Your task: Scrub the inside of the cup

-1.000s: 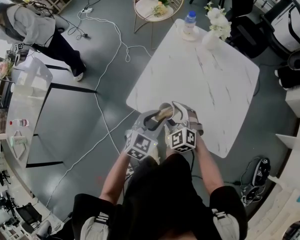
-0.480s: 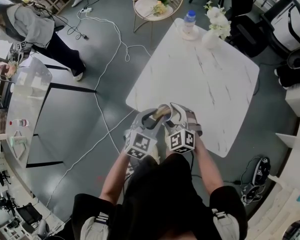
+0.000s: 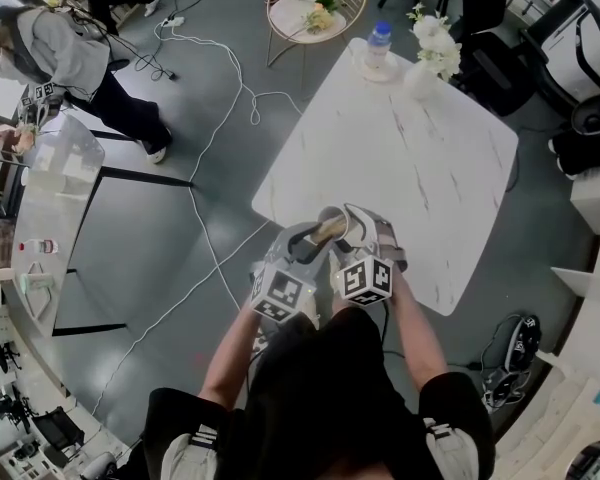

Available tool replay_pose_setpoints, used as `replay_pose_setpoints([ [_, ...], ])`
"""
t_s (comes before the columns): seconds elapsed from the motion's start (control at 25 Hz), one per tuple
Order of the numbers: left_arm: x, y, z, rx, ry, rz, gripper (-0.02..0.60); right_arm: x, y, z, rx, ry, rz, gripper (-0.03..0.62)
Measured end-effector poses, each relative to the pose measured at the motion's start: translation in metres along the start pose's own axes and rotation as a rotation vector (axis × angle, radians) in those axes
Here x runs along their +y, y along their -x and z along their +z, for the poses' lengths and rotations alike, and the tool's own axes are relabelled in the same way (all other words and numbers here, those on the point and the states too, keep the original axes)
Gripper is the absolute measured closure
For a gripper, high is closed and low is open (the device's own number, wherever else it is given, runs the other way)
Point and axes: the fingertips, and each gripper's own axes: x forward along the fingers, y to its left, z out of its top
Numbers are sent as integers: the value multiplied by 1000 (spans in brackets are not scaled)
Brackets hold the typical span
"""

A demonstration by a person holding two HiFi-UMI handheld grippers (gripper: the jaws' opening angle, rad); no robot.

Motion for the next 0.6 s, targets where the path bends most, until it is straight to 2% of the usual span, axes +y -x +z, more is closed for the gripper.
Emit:
replay_pose_setpoints([
  [0.2, 3, -1, -3, 21, 4, 12, 457, 1, 1, -2, 1, -8, -5, 299],
  [0.6, 10, -3, 4, -23, 15, 27, 457, -12, 3, -8, 8, -42, -39, 299],
])
